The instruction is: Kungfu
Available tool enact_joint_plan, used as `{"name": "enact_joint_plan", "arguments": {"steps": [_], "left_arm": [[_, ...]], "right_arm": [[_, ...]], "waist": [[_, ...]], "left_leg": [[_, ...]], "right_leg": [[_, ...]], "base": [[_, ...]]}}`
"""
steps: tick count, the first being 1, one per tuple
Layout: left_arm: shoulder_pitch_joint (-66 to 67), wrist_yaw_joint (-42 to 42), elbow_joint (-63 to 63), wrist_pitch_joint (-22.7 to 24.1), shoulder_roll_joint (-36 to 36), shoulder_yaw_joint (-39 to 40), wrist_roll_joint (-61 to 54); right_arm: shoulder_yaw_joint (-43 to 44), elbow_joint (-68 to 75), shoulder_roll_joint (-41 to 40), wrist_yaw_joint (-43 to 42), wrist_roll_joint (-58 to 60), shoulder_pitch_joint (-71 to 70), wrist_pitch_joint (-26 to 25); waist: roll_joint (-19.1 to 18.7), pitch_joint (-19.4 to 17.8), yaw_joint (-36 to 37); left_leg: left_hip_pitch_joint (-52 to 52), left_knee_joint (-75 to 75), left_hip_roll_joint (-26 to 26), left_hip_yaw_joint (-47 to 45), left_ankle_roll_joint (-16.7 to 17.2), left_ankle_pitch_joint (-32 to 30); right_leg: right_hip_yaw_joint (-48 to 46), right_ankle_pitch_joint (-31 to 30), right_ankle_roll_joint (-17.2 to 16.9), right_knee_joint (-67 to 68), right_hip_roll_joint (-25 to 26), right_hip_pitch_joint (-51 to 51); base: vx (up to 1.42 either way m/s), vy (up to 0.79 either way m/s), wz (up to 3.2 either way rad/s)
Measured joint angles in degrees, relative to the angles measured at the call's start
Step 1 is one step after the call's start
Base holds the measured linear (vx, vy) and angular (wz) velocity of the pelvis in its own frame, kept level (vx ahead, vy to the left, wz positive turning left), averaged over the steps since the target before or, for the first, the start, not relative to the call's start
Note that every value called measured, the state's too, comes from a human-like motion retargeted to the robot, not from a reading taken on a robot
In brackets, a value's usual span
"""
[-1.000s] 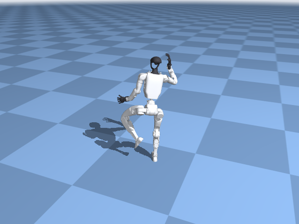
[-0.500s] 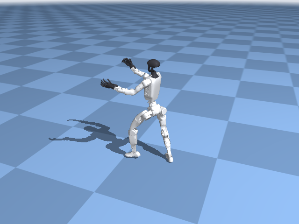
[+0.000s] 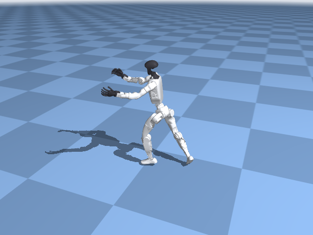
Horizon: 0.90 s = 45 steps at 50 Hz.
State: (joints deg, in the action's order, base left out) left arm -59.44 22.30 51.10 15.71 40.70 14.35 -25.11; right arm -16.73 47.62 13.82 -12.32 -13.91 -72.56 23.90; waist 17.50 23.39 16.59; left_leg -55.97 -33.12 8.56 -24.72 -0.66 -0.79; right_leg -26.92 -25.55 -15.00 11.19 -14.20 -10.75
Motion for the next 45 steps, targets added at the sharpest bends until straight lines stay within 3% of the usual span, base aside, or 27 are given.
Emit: {"name": "enact_joint_plan", "arguments": {"steps": [2, 3, 5, 6, 7, 10, 12, 13, 16, 18, 20, 22, 25, 27, 30, 35, 38, 45], "left_arm": [[4.7, -3.2, -0.4, -0.4, -4.3, 1.4, 1.8], [7.2, -5.3, 0.1, -0.2, -6.6, 1.9, 3.3], [12.4, -11.2, 3.7, 0.8, -11.8, 4.1, 8.9], [14.7, -14.3, 7.7, -0.5, -14.7, 5.9, 11.8], [17.0, -17.1, 12.1, -2.5, -17.8, 7.5, 14.4], [22.9, -23.2, 30.6, -12.4, -28.3, 10.4, 19.8], [28.0, -30.2, 38.5, -12.6, -32.2, -0.3, 10.3], [30.1, -33.2, 39.7, -12.4, -34.0, -8.4, 2.0], [33.9, -27.1, 38.1, -7.6, -44.6, -21.8, -8.6], [37.1, -21.4, 34.6, -3.2, -52.3, -25.0, -7.5], [38.8, -22.4, 29.9, -3.0, -55.9, -32.8, -12.0], [37.0, -29.2, 20.8, -8.4, -50.9, -45.9, -17.6], [36.4, -36.6, 12.0, -15.9, -46.4, -54.8, -8.7], [37.5, -39.1, 10.7, -18.2, -46.2, -53.9, 1.3], [38.3, -40.4, 10.8, -15.9, -45.9, -52.1, 5.0], [40.8, -41.1, 12.0, -11.3, -46.6, -50.5, 1.2], [41.3, -41.9, 11.9, -9.8, -46.8, -49.7, 5.4], [40.9, -38.2, 2.9, -8.1, -45.1, -46.1, 18.0]], "right_arm": [[1.1, -1.7, 0.3, 2.5, 0.8, 6.9, -3.2], [2.3, -1.9, 0.1, 4.0, 1.0, 11.0, -4.9], [4.5, 0.1, -1.8, 7.0, 1.2, 20.5, -7.7], [5.6, 2.8, -3.6, 8.4, 1.5, 25.8, -8.6], [6.6, 6.1, -5.2, 9.7, 1.7, 31.1, -9.6], [8.3, 21.3, -8.3, 12.2, 1.7, 45.9, -15.7], [10.7, 35.7, -7.9, 13.4, 6.1, 52.8, -23.0], [11.6, 43.6, -6.6, 13.5, 9.1, 54.8, -28.0], [13.1, 49.8, -0.7, 15.1, 21.6, 69.6, -45.8], [12.1, 49.8, 2.4, 19.2, 30.0, 82.6, -50.5], [11.9, 49.8, 5.2, 20.9, 35.5, 93.9, -48.9], [16.4, 49.8, 6.4, 18.9, 39.4, 103.9, -44.0], [23.9, 49.8, 6.7, 18.2, 43.2, 114.3, -41.8], [27.5, 49.8, 7.6, 19.3, 41.5, 117.9, -44.2], [29.8, 49.8, 9.6, 21.3, 34.2, 119.6, -43.4], [31.8, 49.8, 10.0, 23.5, 27.7, 115.9, -36.3], [29.7, 46.1, 9.1, 25.5, 25.5, 112.6, -32.5], [25.3, 19.8, 6.2, 29.8, 28.6, 109.5, -26.1]], "waist": [[-1.5, 0.0, -2.9], [-2.7, 0.5, -4.4], [-4.9, 1.3, -7.7], [-5.8, 1.5, -9.9], [-6.9, 1.5, -11.7], [-10.5, 0.2, -14.5], [-12.6, -2.6, -16.6], [-14.0, -4.9, -18.6], [-16.9, -12.3, -24.5], [-18.2, -15.1, -27.1], [-19.2, -17.0, -26.9], [-19.9, -17.7, -27.2], [-20.8, -17.0, -29.8], [-21.5, -16.3, -32.1], [-21.8, -15.9, -35.5], [-21.5, -10.9, -34.6], [-22.5, -7.9, -34.2], [-23.5, -6.6, -31.9]], "left_leg": [[3.5, 3.3, -3.9, 1.6, -0.5, 0.1], [4.6, 4.8, -4.8, 3.4, -0.1, -0.4], [7.5, 8.3, -6.8, 6.9, 0.0, -1.7], [9.2, 10.2, -8.2, 8.5, 0.0, -2.4], [11.1, 11.8, -9.3, 10.0, 0.0, -3.1], [16.4, 15.4, -9.8, 12.8, 0.6, -4.1], [20.6, 17.5, -10.3, 13.4, 0.7, -4.1], [23.2, 18.8, -11.0, 14.4, 0.4, -4.2], [29.8, 20.8, -13.5, 18.3, -0.8, -4.8], [33.1, 22.0, -14.3, 19.6, -2.5, -5.1], [36.2, 23.5, -13.9, 18.6, -4.5, -5.1], [38.4, 24.6, -13.9, 19.0, -5.5, -4.9], [40.0, 25.2, -13.8, 21.1, -5.6, -4.4], [40.8, 25.1, -13.5, 22.6, -5.4, -3.8], [42.6, 25.3, -14.0, 23.5, -5.6, -2.7], [40.9, 25.5, -15.2, 20.4, -5.2, -0.2], [38.6, 25.4, -15.6, 19.5, -4.7, 0.8], [38.1, 25.5, -16.3, 17.4, -4.0, 3.2]], "right_leg": [[4.0, 3.9, 1.3, 4.6, -0.3, 0.1], [7.0, 11.6, 0.3, 6.9, 1.9, -1.1], [19.9, 27.5, 2.0, 12.3, 9.8, -5.0], [23.9, 31.1, 1.4, 13.2, 13.3, -7.0], [26.5, 34.1, 1.7, 13.8, 15.7, -9.0], [26.4, 38.9, 9.4, 11.2, 16.0, -16.6], [30.1, 36.8, 13.3, 6.4, 18.2, -21.9], [31.1, 32.9, 15.2, 3.7, 19.1, -24.2], [31.3, 14.8, 13.7, -4.9, 19.4, -30.9], [29.5, 8.8, 13.8, -10.5, 20.2, -35.9], [24.0, 15.6, 13.9, -13.4, 21.6, -40.3], [22.3, 20.8, 17.3, -11.7, 22.6, -44.3], [23.3, 15.7, 22.1, -6.0, 23.5, -49.4], [28.3, 11.9, 21.7, -2.5, 24.9, -50.6], [31.4, 7.0, 20.0, -1.4, 25.2, -48.9], [25.0, 12.1, 18.1, -1.0, 23.1, -47.9], [24.8, 11.9, 18.2, 0.9, 22.3, -48.6], [25.6, 13.1, 14.6, 6.9, 21.8, -47.1]], "base": [[0.51, 0.28, 1.49], [0.46, 0.12, 1.40], [0.41, 0.04, 1.39], [0.37, 0.05, 1.38], [0.35, 0.08, 1.23], [0.27, 0.12, 0.55], [0.16, 0.14, 0.45], [0.11, 0.15, 1.03], [0.13, 0.17, 1.27], [0.23, 0.07, 0.39], [0.20, 0.00, -0.30], [0.12, -0.06, 0.08], [0.20, -0.15, 0.46], [0.24, -0.15, 0.57], [0.19, -0.10, 0.26], [0.18, -0.03, -0.47], [0.22, -0.06, -0.28], [0.24, -0.08, -0.25]]}}
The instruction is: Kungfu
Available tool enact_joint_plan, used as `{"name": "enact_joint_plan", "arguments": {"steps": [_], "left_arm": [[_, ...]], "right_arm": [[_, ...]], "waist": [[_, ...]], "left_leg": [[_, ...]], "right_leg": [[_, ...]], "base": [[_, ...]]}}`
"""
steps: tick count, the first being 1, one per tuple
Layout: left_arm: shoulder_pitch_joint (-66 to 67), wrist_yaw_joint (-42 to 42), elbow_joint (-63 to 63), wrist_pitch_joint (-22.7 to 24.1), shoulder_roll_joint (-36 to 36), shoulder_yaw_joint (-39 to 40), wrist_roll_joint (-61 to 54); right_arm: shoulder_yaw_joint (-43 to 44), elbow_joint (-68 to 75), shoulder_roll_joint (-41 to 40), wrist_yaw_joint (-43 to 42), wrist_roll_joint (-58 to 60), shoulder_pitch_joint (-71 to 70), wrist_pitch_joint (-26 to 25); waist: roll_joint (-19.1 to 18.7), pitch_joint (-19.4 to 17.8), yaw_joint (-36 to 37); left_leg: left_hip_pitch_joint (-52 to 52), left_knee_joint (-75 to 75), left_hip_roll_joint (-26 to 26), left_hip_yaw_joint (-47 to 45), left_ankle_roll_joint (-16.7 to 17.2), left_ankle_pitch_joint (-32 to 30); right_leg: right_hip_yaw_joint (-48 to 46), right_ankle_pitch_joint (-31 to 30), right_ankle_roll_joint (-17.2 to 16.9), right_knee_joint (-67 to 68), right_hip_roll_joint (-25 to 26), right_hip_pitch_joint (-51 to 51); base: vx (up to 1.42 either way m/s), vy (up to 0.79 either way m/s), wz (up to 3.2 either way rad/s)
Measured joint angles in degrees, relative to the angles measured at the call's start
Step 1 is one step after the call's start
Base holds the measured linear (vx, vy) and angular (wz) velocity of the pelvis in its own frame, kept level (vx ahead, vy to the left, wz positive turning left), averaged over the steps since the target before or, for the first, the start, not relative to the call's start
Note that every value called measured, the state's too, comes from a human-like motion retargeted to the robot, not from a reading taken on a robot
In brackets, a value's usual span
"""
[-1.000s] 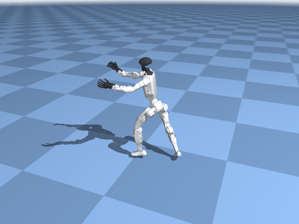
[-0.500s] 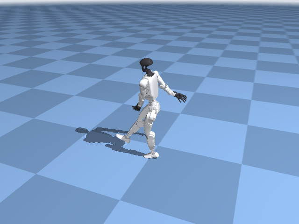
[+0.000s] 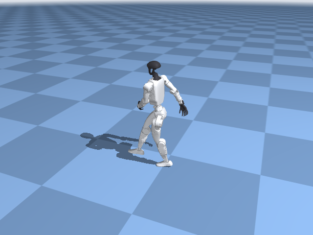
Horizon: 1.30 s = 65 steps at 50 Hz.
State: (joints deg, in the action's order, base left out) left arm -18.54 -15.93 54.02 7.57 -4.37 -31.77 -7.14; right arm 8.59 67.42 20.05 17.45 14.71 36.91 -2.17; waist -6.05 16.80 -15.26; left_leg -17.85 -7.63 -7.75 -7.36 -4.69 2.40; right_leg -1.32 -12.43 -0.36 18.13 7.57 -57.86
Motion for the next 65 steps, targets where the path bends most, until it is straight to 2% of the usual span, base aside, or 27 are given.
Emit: {"name": "enact_joint_plan", "arguments": {"steps": [3, 7, 10, 12, 17, 20, 21, 23, 26, 27, 28, 29, 30, 32, 33, 35, 37, 38, 40, 42, 45, 48, 50, 53, 56, 59, 65], "left_arm": [[0.1, 5.2, -10.5, 2.7, 4.8, 4.1, 7.1], [-0.2, 10.7, -30.7, 5.9, 16.5, 10.4, 11.1], [-1.4, 12.8, -46.4, 4.8, 27.0, 15.3, 9.2], [-3.1, 13.8, -55.3, 2.3, 33.8, 18.1, 6.1], [-12.0, 14.4, -67.6, -1.5, 46.9, 23.4, -3.1], [-21.5, 17.0, -68.2, -0.9, 49.5, 24.1, -5.6], [-25.5, 17.8, -66.3, 0.9, 49.0, 23.8, -3.5], [-34.9, 18.6, -59.8, 4.9, 47.5, 22.4, 3.4], [-49.6, 18.7, -43.0, 9.8, 44.4, 18.7, 21.1], [-54.5, 18.1, -35.7, 11.3, 43.3, 17.6, 26.6], [-59.0, 17.6, -27.8, 11.8, 42.5, 16.5, 30.5], [-62.1, 16.4, -20.9, 12.2, 41.6, 16.2, 32.6], [-64.4, 14.8, -14.5, 12.4, 40.8, 16.3, 34.0], [-66.9, 12.6, -5.6, 12.6, 35.1, 14.4, 31.3], [-67.1, 9.9, -3.4, 12.2, 33.2, 16.3, 29.5], [-66.9, 7.4, -2.8, 13.0, 31.1, 17.5, 26.6], [-68.8, 11.1, -5.3, 16.4, 31.2, 15.0, 26.7], [-69.8, 15.0, -6.4, 16.6, 31.9, 14.2, 29.2], [-70.0, 25.4, -7.2, 14.8, 31.5, 15.2, 36.6], [-69.4, 33.7, -6.3, 13.6, 30.3, 15.9, 38.9], [-69.0, 36.5, -2.7, 14.3, 27.6, 15.2, 37.0], [-69.3, 32.5, 5.5, 14.2, 23.9, 15.9, 37.5], [-68.8, 28.7, 10.4, 12.5, 22.1, 17.1, 37.2], [-68.1, 23.8, 14.0, 12.7, 21.0, 18.2, 35.4], [-68.6, 25.1, 15.2, 13.9, 20.0, 19.0, 33.9], [-68.3, 27.8, 15.5, 15.1, 19.9, 18.9, 34.8], [-68.1, 26.9, 16.2, 14.8, 20.1, 18.7, 34.9]], "right_arm": [[-1.9, -17.3, 3.2, 4.1, 6.6, 0.5, 3.2], [-4.4, -40.8, 11.8, -0.1, 5.0, 1.5, 4.2], [-5.2, -56.9, 17.7, -3.8, -2.5, 3.2, 4.8], [-5.2, -67.2, 21.1, -5.6, -9.1, 4.8, 5.5], [-5.1, -88.8, 24.7, -13.5, -17.5, 8.2, 8.3], [-7.0, -95.8, 23.9, -22.6, -15.3, 6.3, 9.6], [-7.9, -96.0, 22.9, -25.2, -13.2, 3.6, 10.5], [-9.6, -92.2, 19.8, -29.1, -7.0, -5.6, 13.5], [-11.2, -74.8, 13.2, -34.5, 2.0, -28.0, 15.2], [-11.6, -65.8, 10.8, -37.0, 5.3, -36.9, 15.7], [-11.6, -55.1, 8.4, -39.7, 9.0, -45.8, 17.1], [-11.2, -41.3, 5.7, -43.8, 13.0, -54.8, 18.8], [-10.6, -26.1, 2.9, -48.6, 17.0, -63.9, 20.5], [-3.0, 5.1, -0.2, -55.3, 17.1, -77.9, 16.7], [1.7, 17.6, -1.0, -52.3, 14.2, -83.8, 11.7], [2.7, 30.0, 1.2, -37.3, 1.5, -90.3, 6.2], [-0.4, 29.5, 4.8, -28.6, -6.4, -91.8, 17.4], [-2.4, 28.1, 6.2, -29.6, -9.8, -93.1, 22.2], [-4.5, 25.3, 8.0, -36.4, -11.2, -95.0, 26.7], [-4.0, 24.9, 8.9, -42.4, -8.3, -96.7, 26.2], [-4.2, 26.8, 10.5, -40.4, -9.7, -99.9, 23.2], [-4.6, 27.8, 12.0, -33.5, -15.4, -103.3, 20.0], [-4.5, 27.3, 12.2, -32.0, -17.0, -104.6, 20.1], [-5.4, 25.9, 13.4, -32.3, -18.6, -105.8, 21.3], [-6.9, 24.1, 16.0, -32.3, -19.7, -107.1, 21.0], [-7.3, 20.9, 18.6, -31.6, -20.3, -106.1, 20.1], [-8.1, 12.7, 23.5, -31.7, -20.0, -101.7, 21.1]], "waist": [[-1.4, 2.0, 0.3], [-3.8, 3.7, 0.5], [-5.0, 4.7, 0.8], [-5.4, 5.2, 1.4], [-6.2, 6.4, 3.0], [-6.9, 7.3, 4.7], [-7.2, 7.6, 5.3], [-7.6, 8.0, 5.9], [-7.5, 5.7, 5.4], [-7.0, 4.2, 4.7], [-5.5, 2.6, 3.6], [-4.0, 5.1, 4.3], [-2.3, 9.8, 6.0], [-6.3, 12.6, 5.4], [-6.8, 11.4, 6.4], [-10.1, 11.5, 3.8], [-9.0, 9.2, 0.7], [-8.5, 7.7, -0.7], [-9.9, 5.3, -3.6], [-12.3, 4.3, -5.6], [-13.3, 3.0, -6.9], [-13.8, 1.0, -6.8], [-14.5, -0.1, -7.8], [-15.3, -2.1, -9.1], [-14.6, -1.4, -11.6], [-14.4, -2.7, -11.5], [-13.3, -3.7, -11.0]], "left_leg": [[-1.6, -0.8, 0.1, -0.7, 0.1, 1.7], [-3.0, -2.5, 0.3, -1.1, 0.9, 4.1], [-3.4, -4.0, 0.0, 0.4, 1.8, 5.6], [-3.2, -4.8, -0.3, 2.3, 2.3, 6.1], [-0.9, -5.7, -0.6, 9.3, 3.2, 6.8], [0.9, -6.9, -0.6, 14.1, 3.4, 6.6], [1.7, -7.5, -0.3, 15.4, 3.4, 6.7], [3.1, -9.2, 1.0, 17.3, 3.4, 7.1], [7.1, -11.6, 5.0, 17.1, 4.0, 8.0], [9.5, -11.9, 6.1, 16.5, 4.4, 8.2], [12.7, -11.7, 6.3, 15.4, 4.9, 8.1], [12.8, -10.8, 5.3, 13.3, 5.4, 7.4], [11.4, -9.5, 3.7, 10.7, 5.8, 6.4], [6.5, -16.2, 8.0, 14.2, 10.7, 6.7], [7.7, -15.8, 9.6, 10.8, 12.5, 5.2], [4.9, -15.7, 15.0, 7.5, 18.0, 3.8], [3.7, -13.2, 14.8, 2.9, 19.7, 0.9], [3.1, -11.8, 14.6, -0.5, 19.7, -0.6], [1.5, -9.7, 15.4, -5.4, 19.7, -2.9], [-0.2, -7.4, 16.2, -9.6, 19.7, -4.0], [-0.9, -3.0, 16.2, -14.4, 19.7, -5.1], [-1.6, -0.8, 16.8, -16.0, 19.7, -5.6], [-2.3, 0.4, 17.3, -15.9, 19.7, -6.1], [-3.1, 2.5, 18.0, -18.2, 19.7, -6.5], [-5.0, 6.1, 14.9, -16.9, 19.7, -8.5], [-6.6, 6.7, 16.5, -18.6, 19.7, -8.9], [-9.5, 7.0, 19.7, -19.5, 19.7, -9.9]], "right_leg": [[-1.8, 2.3, -1.8, 5.2, -0.4, -2.1], [-3.2, 5.0, -3.0, 13.4, -0.6, -5.7], [-3.7, 6.5, -3.8, 17.8, -1.4, -8.6], [-3.5, 6.5, -3.7, 18.8, -2.5, -10.6], [0.7, 5.0, -0.5, 17.1, -5.8, -15.3], [3.8, 4.8, 1.5, 14.1, -9.6, -16.2], [4.8, 5.5, 2.5, 12.7, -10.9, -15.8], [6.4, 7.0, 4.6, 10.4, -13.9, -14.3], [8.2, 9.8, 7.5, 6.8, -16.4, -8.3], [7.3, 8.0, 7.2, 5.4, -17.5, -5.2], [3.5, -0.1, 4.1, 3.6, -19.9, -1.3], [6.2, 1.0, 4.2, 7.9, -18.3, -5.6], [12.0, 6.7, 5.9, 15.2, -14.7, -14.1], [9.0, 11.4, 3.7, 23.0, -16.3, -19.5], [7.3, 15.2, 3.7, 25.8, -15.8, -18.1], [2.4, 20.5, 3.7, 30.5, -19.0, -19.1], [3.2, 21.3, 2.2, 32.6, -24.6, -19.9], [4.7, 21.8, 1.1, 33.4, -26.0, -20.2], [6.0, 22.7, -0.3, 33.8, -28.1, -19.8], [5.0, 22.6, -0.6, 33.6, -31.3, -20.0], [5.2, 22.8, -0.7, 33.7, -33.5, -21.0], [4.5, 23.0, -0.4, 33.5, -33.6, -21.5], [4.1, 23.4, -0.3, 34.1, -33.5, -21.8], [3.4, 23.2, -0.8, 34.4, -33.7, -22.1], [5.6, 23.3, -2.1, 34.9, -37.0, -25.1], [4.6, 23.7, -2.3, 35.2, -36.7, -25.1], [1.5, 26.8, -1.7, 38.0, -37.1, -25.7]], "base": [[0.33, -0.19, -0.29], [0.35, -0.11, -0.12], [0.53, -0.17, 0.37], [0.56, -0.20, 0.76], [0.64, -0.28, 1.30], [0.78, -0.28, 1.71], [0.75, -0.26, 1.77], [0.84, -0.38, 1.81], [0.66, -0.51, 1.45], [0.59, -0.63, 1.20], [0.50, -0.64, 0.68], [0.51, -0.73, -0.06], [0.63, -0.76, 0.34], [0.60, -0.59, 1.20], [0.37, -0.42, 1.24], [0.11, -0.37, 2.16], [-0.16, -0.39, 3.04], [-0.33, -0.21, 2.70], [-0.22, -0.15, 2.37], [-0.20, 0.04, 2.10], [-0.22, 0.02, 1.23], [-0.15, -0.09, 0.42], [-0.08, -0.14, 0.51], [-0.14, -0.08, 0.69], [-0.21, -0.09, 1.56], [-0.18, -0.14, 0.50], [-0.17, -0.14, 0.44]]}}
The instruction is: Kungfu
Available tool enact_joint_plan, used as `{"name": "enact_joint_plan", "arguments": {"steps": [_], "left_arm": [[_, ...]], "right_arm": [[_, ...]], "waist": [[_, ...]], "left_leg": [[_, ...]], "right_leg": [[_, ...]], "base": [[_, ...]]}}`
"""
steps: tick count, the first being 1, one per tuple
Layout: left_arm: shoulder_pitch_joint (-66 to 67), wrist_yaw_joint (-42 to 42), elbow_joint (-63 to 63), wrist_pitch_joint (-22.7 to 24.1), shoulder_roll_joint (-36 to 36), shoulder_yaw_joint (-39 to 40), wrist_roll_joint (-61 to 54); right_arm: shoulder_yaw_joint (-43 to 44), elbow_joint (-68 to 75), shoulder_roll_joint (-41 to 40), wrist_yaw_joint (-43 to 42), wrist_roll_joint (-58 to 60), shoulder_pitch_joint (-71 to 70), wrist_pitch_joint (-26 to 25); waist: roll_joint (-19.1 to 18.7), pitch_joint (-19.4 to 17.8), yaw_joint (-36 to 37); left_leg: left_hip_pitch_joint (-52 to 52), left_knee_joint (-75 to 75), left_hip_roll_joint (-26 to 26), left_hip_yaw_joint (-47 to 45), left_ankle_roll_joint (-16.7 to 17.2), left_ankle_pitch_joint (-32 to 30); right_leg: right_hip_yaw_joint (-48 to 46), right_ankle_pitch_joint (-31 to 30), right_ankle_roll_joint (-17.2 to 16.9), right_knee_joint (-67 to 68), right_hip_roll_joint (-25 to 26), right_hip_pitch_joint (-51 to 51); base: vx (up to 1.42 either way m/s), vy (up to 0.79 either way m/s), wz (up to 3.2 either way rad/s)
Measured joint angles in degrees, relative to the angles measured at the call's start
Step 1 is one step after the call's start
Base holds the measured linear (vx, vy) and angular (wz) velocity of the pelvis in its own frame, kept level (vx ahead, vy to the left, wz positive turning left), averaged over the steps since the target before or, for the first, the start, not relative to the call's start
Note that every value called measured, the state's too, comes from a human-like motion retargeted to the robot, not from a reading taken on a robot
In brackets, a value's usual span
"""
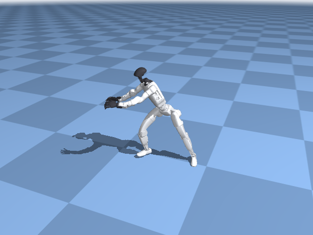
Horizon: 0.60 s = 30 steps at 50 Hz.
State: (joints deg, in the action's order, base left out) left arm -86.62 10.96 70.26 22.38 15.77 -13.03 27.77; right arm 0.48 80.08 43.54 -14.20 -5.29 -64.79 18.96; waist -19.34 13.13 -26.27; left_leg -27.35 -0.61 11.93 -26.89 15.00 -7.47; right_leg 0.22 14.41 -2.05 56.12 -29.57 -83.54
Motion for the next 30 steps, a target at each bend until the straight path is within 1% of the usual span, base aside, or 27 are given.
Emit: {"name": "enact_joint_plan", "arguments": {"steps": [3, 5, 7, 8, 10, 12, 13, 15, 16, 17, 18, 19, 20, 21, 22, 23, 25, 27, 28, 30], "left_arm": [[0.4, -0.2, -1.1, -0.3, 0.6, -0.5, -1.1], [1.5, -1.2, -3.6, -1.3, 0.8, -1.7, -3.9], [4.9, -5.0, -9.2, -3.1, 1.0, -3.6, -9.0], [8.1, -8.0, -13.6, -4.4, 1.5, -4.2, -11.5], [16.8, -12.7, -21.8, -5.3, 1.1, -2.3, -11.4], [28.7, -14.9, -25.3, -2.9, -2.8, 6.0, -3.0], [34.1, -14.1, -24.0, -1.7, -5.3, 10.1, 1.5], [44.3, -9.1, -15.2, -2.6, -9.7, 14.7, 7.8], [47.1, -8.0, -5.7, -5.6, -11.9, 17.0, 10.2], [49.6, -8.7, 3.6, -8.5, -13.6, 19.2, 12.2], [51.4, -12.9, 12.3, -11.5, -14.2, 21.2, 13.5], [53.0, -17.2, 18.4, -13.8, -12.8, 19.8, 11.2], [54.6, -21.5, 23.3, -15.7, -10.4, 16.8, 7.0], [56.2, -18.5, 25.0, -15.7, -10.0, 17.2, 5.3], [58.1, -15.0, 25.6, -15.1, -10.1, 17.8, 3.0], [60.2, -10.6, 24.4, -13.2, -10.9, 19.0, -0.3], [64.1, -6.4, 19.8, -7.2, -11.0, 20.8, -8.0], [66.1, -8.6, 15.8, -3.9, -12.7, 20.5, -15.6], [66.7, -10.1, 14.5, -3.7, -13.6, 20.2, -18.1], [69.4, -16.1, 9.7, -5.4, -13.8, 18.7, -24.6]], "right_arm": [[-1.9, -8.9, 4.7, 0.9, -3.3, 4.6, -0.7], [-4.5, -18.5, 10.3, 0.7, -9.6, 9.7, -3.3], [-5.7, -27.1, 15.3, 0.6, -16.0, 15.2, -5.6], [-5.3, -30.5, 16.2, 0.5, -18.3, 17.9, -6.4], [-2.8, -34.7, 10.9, -2.1, -20.4, 21.3, -7.5], [2.7, -37.6, -2.5, -3.3, -18.8, 24.7, -5.3], [5.4, -37.7, -9.6, -1.5, -18.1, 26.5, -2.5], [7.9, -30.2, -23.1, 5.2, -18.2, 28.9, 3.8], [8.5, -21.2, -28.3, 10.2, -19.5, 29.4, 2.5], [8.4, -11.4, -32.4, 15.9, -20.1, 29.3, -1.3], [6.8, 0.1, -34.4, 22.9, -19.6, 28.2, -10.3], [2.8, 9.1, -34.0, 35.5, -13.7, 26.9, -18.7], [-2.5, 16.6, -32.5, 50.8, -5.1, 25.6, -26.9], [-7.2, 17.1, -33.5, 55.0, -1.1, 26.8, -27.3], [-10.4, 17.3, -35.1, 56.6, 2.0, 28.3, -26.6], [-10.4, 17.3, -38.0, 52.6, 3.4, 30.3, -24.0], [-11.1, 17.3, -43.3, 45.0, 0.9, 33.0, -19.1], [-12.6, 15.6, -45.3, 40.6, -5.0, 34.4, -16.2], [-13.6, 14.1, -45.4, 40.4, -7.2, 34.7, -15.2], [-15.6, 10.1, -45.2, 42.3, -9.7, 37.4, -12.3]], "waist": [[-0.2, -2.1, -0.5], [-0.8, -3.8, 0.0], [-1.2, -4.0, 1.8], [-1.3, -3.7, 3.0], [-0.9, -3.0, 5.2], [-0.3, -2.5, 7.5], [0.0, -2.5, 8.7], [0.6, -2.4, 11.2], [1.3, -2.4, 11.8], [1.9, -2.4, 12.3], [2.3, -2.4, 12.6], [2.3, -2.9, 13.0], [2.2, -3.4, 13.6], [2.6, -3.9, 14.4], [3.0, -4.3, 15.2], [3.2, -4.5, 15.7], [3.5, -6.5, 19.1], [4.3, -7.2, 20.7], [4.7, -7.3, 21.1], [4.8, -7.3, 22.2]], "left_leg": [[-2.9, 0.0, 1.4, -1.6, 0.0, -0.6], [-5.8, 0.0, 2.5, -2.9, 0.0, -1.3], [-9.2, 0.1, 2.6, -3.3, 0.0, -2.1], [-10.7, 0.1, 2.5, -3.2, 0.0, -2.4], [-12.6, 0.3, 2.0, -3.3, 0.0, -2.8], [-13.0, 0.4, 1.4, -3.1, 0.0, -2.2], [-13.0, 0.4, 1.0, -2.7, 0.0, -1.7], [-13.0, 0.3, 0.4, -1.7, 0.0, -0.6], [-13.0, 0.4, 0.0, -1.6, 0.0, 0.0], [-13.1, 0.5, -0.4, -1.4, 0.0, 0.5], [-13.4, 0.4, -0.7, -1.1, 0.0, 0.8], [-14.0, 0.1, -0.6, -0.6, 0.0, 0.9], [-14.7, -0.2, -0.4, 0.1, 0.0, 0.9], [-15.1, -0.2, -0.5, 0.2, 0.0, 0.5], [-15.6, -0.1, -0.8, 0.4, 0.0, 0.1], [-16.3, 0.1, -1.1, 0.7, 0.0, -0.1], [-16.8, -0.9, 2.6, 2.4, 0.0, 1.3], [-17.1, -1.7, 2.6, 3.4, 0.0, 3.2], [-17.2, -1.8, 2.3, 3.5, 0.0, 3.7], [-17.5, -3.4, 2.7, 4.7, 0.0, 4.8]], "right_leg": [[-3.1, 0.7, -0.1, -0.6, -2.7, 1.0], [-5.7, 0.2, -0.4, -1.7, -4.6, 1.8], [-7.5, -0.3, -0.5, -2.7, -6.8, 1.4], [-8.4, -0.6, -0.4, -3.2, -7.8, 1.0], [-9.4, -0.7, -0.1, -3.6, -9.6, -0.2], [-9.5, -0.8, 0.4, -3.8, -10.2, -1.6], [-9.4, -0.7, 0.7, -3.7, -10.5, -2.3], [-9.7, -0.5, 1.0, -3.3, -11.2, -3.3], [-9.6, -0.6, 1.0, -3.1, -11.7, -3.6], [-9.5, -0.6, 0.9, -2.8, -12.2, -3.9], [-9.2, -0.6, 0.8, -2.5, -12.7, -4.1], [-9.2, -0.6, 0.6, -2.3, -12.8, -4.0], [-9.3, -0.5, 0.5, -2.2, -12.8, -3.9], [-8.9, -0.6, 0.4, -2.0, -12.8, -3.9], [-8.5, -0.7, 0.2, -2.0, -12.9, -4.0], [-8.2, -1.0, -0.1, -2.1, -13.1, -3.9], [-11.4, 1.0, 0.8, 0.2, -10.4, -1.4], [-11.3, 0.5, 0.6, -0.1, -10.7, -0.2], [-11.0, 0.3, 0.4, -0.1, -11.1, 0.0], [-11.3, -0.2, 0.5, -1.0, -10.6, 1.2]], "base": [[-0.23, 0.00, 0.87], [-0.31, 0.08, 1.10], [-0.33, 0.11, 1.27], [-0.30, 0.11, 1.10], [-0.22, 0.12, 0.77], [-0.02, 0.19, 0.20], [0.06, 0.24, -0.04], [0.04, 0.26, -0.04], [-0.01, 0.22, 0.21], [-0.03, 0.18, 0.47], [-0.04, 0.13, 0.52], [-0.05, 0.08, 0.51], [-0.05, 0.03, 0.51], [-0.04, 0.01, 0.61], [-0.04, 0.01, 0.81], [-0.10, -0.05, 0.42], [-0.17, -0.17, -0.37], [-0.05, -0.02, 0.16], [0.04, 0.08, 0.32], [0.10, 0.10, -0.08]]}}
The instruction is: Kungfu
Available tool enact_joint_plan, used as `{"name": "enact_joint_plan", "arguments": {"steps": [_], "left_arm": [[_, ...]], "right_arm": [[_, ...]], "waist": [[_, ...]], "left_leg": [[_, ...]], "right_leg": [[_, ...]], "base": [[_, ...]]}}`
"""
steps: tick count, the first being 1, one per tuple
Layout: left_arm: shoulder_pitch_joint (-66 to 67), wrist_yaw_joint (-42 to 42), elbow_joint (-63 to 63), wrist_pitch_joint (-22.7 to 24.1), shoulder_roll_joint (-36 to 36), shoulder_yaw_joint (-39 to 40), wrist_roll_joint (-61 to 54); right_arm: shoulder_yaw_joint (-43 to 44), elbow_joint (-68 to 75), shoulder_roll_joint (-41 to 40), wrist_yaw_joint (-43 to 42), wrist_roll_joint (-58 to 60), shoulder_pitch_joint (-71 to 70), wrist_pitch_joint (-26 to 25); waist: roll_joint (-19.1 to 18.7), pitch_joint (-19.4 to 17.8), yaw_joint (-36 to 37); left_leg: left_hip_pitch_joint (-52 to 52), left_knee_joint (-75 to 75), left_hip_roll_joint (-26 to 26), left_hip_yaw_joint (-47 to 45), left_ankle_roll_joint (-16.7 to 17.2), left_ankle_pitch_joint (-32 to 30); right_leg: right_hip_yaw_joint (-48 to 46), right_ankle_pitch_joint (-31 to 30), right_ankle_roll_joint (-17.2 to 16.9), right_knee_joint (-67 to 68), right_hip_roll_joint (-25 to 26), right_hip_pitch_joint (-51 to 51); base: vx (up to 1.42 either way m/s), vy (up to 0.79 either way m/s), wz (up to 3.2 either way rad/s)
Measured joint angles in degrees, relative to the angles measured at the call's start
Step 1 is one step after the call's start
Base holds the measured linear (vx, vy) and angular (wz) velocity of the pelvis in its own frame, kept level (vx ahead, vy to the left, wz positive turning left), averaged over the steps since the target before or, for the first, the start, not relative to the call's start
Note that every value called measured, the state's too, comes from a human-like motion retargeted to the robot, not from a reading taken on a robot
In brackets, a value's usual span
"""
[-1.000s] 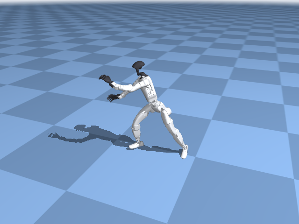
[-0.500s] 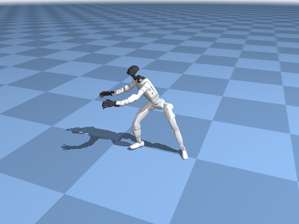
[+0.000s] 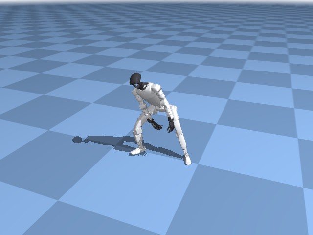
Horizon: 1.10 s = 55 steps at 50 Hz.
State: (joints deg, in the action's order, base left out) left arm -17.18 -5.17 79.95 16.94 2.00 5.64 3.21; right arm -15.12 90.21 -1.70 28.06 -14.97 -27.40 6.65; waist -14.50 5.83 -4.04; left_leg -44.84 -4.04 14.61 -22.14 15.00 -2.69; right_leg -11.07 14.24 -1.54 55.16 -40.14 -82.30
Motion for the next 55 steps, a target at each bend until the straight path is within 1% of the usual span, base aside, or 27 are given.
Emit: {"name": "enact_joint_plan", "arguments": {"steps": [2, 5, 11, 18, 21, 23, 25, 27, 30, 32, 33, 35, 37, 38, 40, 42, 43, 45, 46, 47, 48, 49, 50, 51, 52, 53, 55], "left_arm": [[1.4, -1.4, -1.9, -0.4, -0.5, -0.2, -0.4], [3.5, -0.5, -4.2, -0.6, -0.5, -0.4, -0.2], [5.4, 0.6, -5.5, -0.4, -0.6, -0.7, -0.3], [5.0, 0.9, -7.1, 0.1, 1.0, -0.8, 1.4], [4.1, 1.5, -8.2, 0.4, 1.9, -1.0, 3.1], [3.1, 1.9, -9.7, 0.5, 2.9, -1.0, 5.5], [2.2, 2.1, -11.4, 0.9, 3.4, -0.9, 7.8], [0.7, 2.1, -14.9, 1.0, 3.4, -1.6, 12.2], [-2.2, 1.1, -21.5, 1.7, 6.5, -2.7, 17.7], [-4.4, 0.1, -26.4, 2.8, 9.7, -3.7, 21.0], [-5.7, -0.5, -29.0, 3.5, 12.1, -4.4, 22.4], [-8.5, -2.3, -34.9, 4.8, 16.4, -6.0, 25.1], [-11.1, -3.7, -41.4, 5.6, 20.7, -7.7, 26.8], [-12.5, -4.4, -44.6, 5.9, 22.7, -8.7, 27.4], [-16.2, -6.6, -50.9, 6.1, 25.9, -10.8, 27.9], [-23.3, -9.3, -56.0, 6.1, 26.4, -13.0, 29.4], [-27.5, -10.2, -58.4, 5.9, 26.2, -13.7, 30.5], [-37.2, -10.4, -63.8, 3.5, 27.3, -14.9, 32.1], [-41.2, -9.4, -66.4, 2.4, 27.9, -14.2, 32.2], [-44.9, -8.4, -68.8, 1.5, 28.5, -12.9, 31.8], [-48.0, -7.2, -70.9, 1.1, 29.3, -10.5, 30.4], [-50.2, -6.2, -72.7, 1.2, 30.6, -7.7, 28.2], [-52.1, -5.4, -74.5, 1.5, 32.2, -4.6, 25.5], [-53.7, -4.1, -75.4, 1.9, 33.2, -2.5, 23.4], [-55.4, -2.6, -76.2, 2.2, 34.0, -0.7, 21.8], [-57.1, -0.9, -76.8, 2.3, 34.1, 0.3, 21.1], [-59.4, 1.1, -78.2, 2.2, 34.1, 1.3, 21.8]], "right_arm": [[-1.8, -0.9, 0.9, 2.4, 1.2, 0.3, -0.7], [-5.4, -2.9, 3.5, 3.9, 3.3, 0.1, -2.5], [-6.5, -6.9, 6.7, -4.0, 4.8, 0.3, 0.0], [-8.8, -15.3, 8.4, 0.0, 0.1, 1.4, 0.3], [-10.7, -21.6, 10.9, -0.2, -2.3, 2.6, 0.0], [-11.9, -30.0, 14.1, -0.6, -4.5, 5.0, -1.9], [-12.3, -35.7, 16.9, -0.1, -6.1, 7.0, -3.1], [-11.4, -48.6, 23.5, 0.9, -10.3, 12.9, -7.3], [-7.5, -64.8, 31.4, 1.5, -17.5, 21.9, -10.9], [-3.2, -74.8, 36.7, 0.2, -23.9, 30.3, -11.6], [-0.7, -78.7, 39.0, -0.9, -27.4, 34.2, -11.2], [4.6, -85.8, 44.3, -4.2, -35.2, 42.7, -10.4], [9.4, -89.9, 48.9, -8.3, -41.7, 50.7, -9.1], [11.6, -90.9, 50.8, -10.1, -43.8, 54.6, -7.9], [16.6, -91.2, 53.1, -12.2, -45.4, 63.2, -3.2], [20.3, -87.4, 52.0, -16.6, -42.8, 69.0, 4.2], [20.2, -84.2, 49.7, -20.7, -40.3, 69.1, 7.3], [13.5, -71.6, 38.9, -29.0, -34.3, 59.2, 13.7], [9.4, -62.2, 31.0, -28.2, -35.1, 50.4, 17.2], [5.8, -52.6, 23.5, -25.4, -37.8, 40.8, 19.3], [3.1, -42.5, 16.7, -19.0, -44.6, 29.6, 18.7], [4.2, -33.8, 11.2, -10.1, -48.0, 20.0, 14.1], [7.1, -25.8, 6.2, 0.1, -49.6, 11.0, 7.7], [10.8, -20.4, 3.2, 6.7, -44.1, 4.7, 0.9], [13.0, -16.3, 0.9, 10.9, -40.9, -1.0, -2.7], [12.1, -15.0, -0.2, 10.2, -42.1, -5.3, 0.4], [9.7, -16.4, -0.4, 5.9, -43.5, -13.0, 7.7]], "waist": [[0.9, 0.9, -0.3], [1.7, 1.9, -1.1], [2.1, 2.6, -2.5], [3.5, 3.4, -2.8], [4.7, 3.6, -2.7], [4.9, 3.3, -1.9], [5.5, 3.6, -2.2], [6.1, 4.7, -3.3], [5.4, 4.7, -3.2], [4.5, 4.5, -1.4], [4.5, 3.7, 0.4], [6.3, 3.1, 3.7], [7.9, 3.6, 5.3], [7.9, 4.2, 5.8], [6.6, 6.7, 7.7], [3.7, 9.9, 12.8], [4.3, 10.1, 14.8], [5.4, 10.0, 19.2], [6.6, 11.3, 21.3], [7.5, 12.1, 23.1], [7.9, 11.7, 24.5], [7.6, 11.4, 25.6], [7.0, 11.3, 26.5], [6.7, 11.0, 27.4], [6.8, 10.5, 28.5], [7.6, 9.5, 29.7], [10.6, 8.7, 32.5]], "left_leg": [[0.2, -0.2, -1.4, 0.6, 0.0, 0.0], [0.6, -0.3, -2.2, -0.1, 0.0, -0.1], [2.7, 0.0, -2.7, -1.2, 0.0, -1.7], [3.4, -0.9, -2.1, -1.0, 0.0, -1.9], [3.4, -1.6, -2.1, -1.5, 0.0, -2.0], [2.6, -2.6, -0.8, -2.2, 0.0, -2.2], [1.8, -2.9, -0.9, -3.4, 0.0, -3.4], [-0.1, -2.1, -2.4, -5.9, 0.0, -5.7], [-5.6, -4.4, 0.4, -9.6, 0.0, -11.6], [-5.5, -5.6, 7.9, -16.4, 0.0, -13.0], [-4.2, -8.8, 13.6, -20.3, 0.0, -10.4], [-5.3, -16.1, 18.7, -17.5, -3.3, -5.8], [-7.1, -20.5, 20.4, -16.0, -5.2, -4.1], [-7.7, -22.0, 21.3, -15.9, -4.4, -4.6], [-13.4, -27.5, 22.7, -9.4, -3.9, -6.2], [-23.5, -37.5, 24.2, 0.9, -5.2, -1.5], [-24.0, -39.9, 23.2, 1.4, -5.6, 0.3], [-25.9, -44.2, 21.7, 3.1, -6.7, 3.4], [-27.9, -46.2, 20.5, 3.4, -7.4, 4.6], [-29.3, -48.0, 19.4, 3.5, -8.1, 5.8], [-29.8, -49.5, 18.4, 3.2, -8.8, 7.0], [-30.7, -50.8, 17.9, 3.2, -9.5, 7.9], [-31.9, -52.1, 17.6, 3.4, -10.2, 8.6], [-33.1, -53.0, 16.7, 3.4, -10.5, 9.2], [-33.8, -53.9, 15.7, 3.3, -10.9, 9.7], [-33.9, -54.5, 14.2, 2.8, -11.4, 10.1], [-34.9, -55.5, 11.7, 1.7, -12.1, 10.5]], "right_leg": [[1.2, -0.7, -0.2, -0.7, -0.6, -0.3], [1.7, -1.7, -0.4, -1.8, -1.2, 0.1], [2.6, -3.5, -0.7, -3.9, -0.4, 1.1], [3.1, -4.6, -0.7, -5.3, 0.8, 1.3], [2.7, -4.8, -0.3, -5.8, 0.3, 1.6], [1.3, -5.3, 0.0, -6.8, 0.9, 3.0], [1.1, -5.8, 0.0, -7.7, -0.1, 3.9], [0.6, -8.2, -0.7, -11.2, -2.8, 5.6], [-4.5, -9.1, -0.2, -13.6, -3.9, 11.0], [-11.1, -7.3, 0.9, -13.6, -1.4, 18.1], [-13.4, -6.4, 1.5, -14.0, 1.2, 21.8], [-15.0, -7.9, 2.2, -17.5, 4.5, 26.9], [-15.6, -11.1, 2.1, -21.4, 5.3, 30.4], [-16.2, -12.7, 1.9, -23.2, 5.8, 32.5], [-17.7, -16.4, 1.7, -28.0, 7.9, 37.1], [-21.0, -20.2, 1.5, -34.3, 12.0, 43.0], [-21.1, -21.8, 0.6, -36.7, 11.5, 45.5], [-20.5, -23.7, -2.6, -40.2, 12.1, 49.7], [-18.1, -24.0, -4.5, -40.9, 12.5, 49.3], [-15.6, -24.2, -5.9, -41.5, 12.9, 49.1], [-13.1, -24.3, -6.4, -41.8, 13.2, 49.3], [-12.7, -24.8, -6.5, -42.3, 13.1, 49.6], [-13.5, -25.4, -6.6, -42.8, 12.8, 50.1], [-14.0, -25.9, -6.4, -43.0, 12.3, 50.2], [-14.4, -26.3, -6.5, -43.3, 11.5, 50.5], [-14.6, -26.7, -7.3, -43.5, 10.4, 51.4], [-16.0, -27.1, -8.2, -44.2, 8.5, 52.2]], "base": [[0.16, 0.20, -0.02], [0.13, 0.15, -0.11], [0.12, 0.08, -0.31], [0.10, -0.01, -0.20], [0.00, 0.00, 0.00], [0.00, 0.00, 0.00], [0.02, 0.01, 0.71], [-0.02, 0.06, 1.74], [-0.11, -0.15, 1.41], [0.15, -0.36, 0.24], [0.29, -0.34, -0.58], [0.34, -0.06, -0.67], [0.37, 0.35, -0.21], [0.45, 0.46, -0.02], [0.52, 0.59, -0.04], [0.55, 1.06, 0.13], [0.43, 1.01, 0.80], [0.34, 0.81, 1.12], [0.30, 0.71, 1.09], [0.25, 0.68, 0.97], [0.13, 0.62, 0.75], [0.00, 0.54, 0.55], [-0.06, 0.53, 0.58], [-0.06, 0.52, 0.76], [-0.05, 0.41, 1.12], [0.00, 0.24, 1.28], [0.11, 0.08, 1.19]]}}
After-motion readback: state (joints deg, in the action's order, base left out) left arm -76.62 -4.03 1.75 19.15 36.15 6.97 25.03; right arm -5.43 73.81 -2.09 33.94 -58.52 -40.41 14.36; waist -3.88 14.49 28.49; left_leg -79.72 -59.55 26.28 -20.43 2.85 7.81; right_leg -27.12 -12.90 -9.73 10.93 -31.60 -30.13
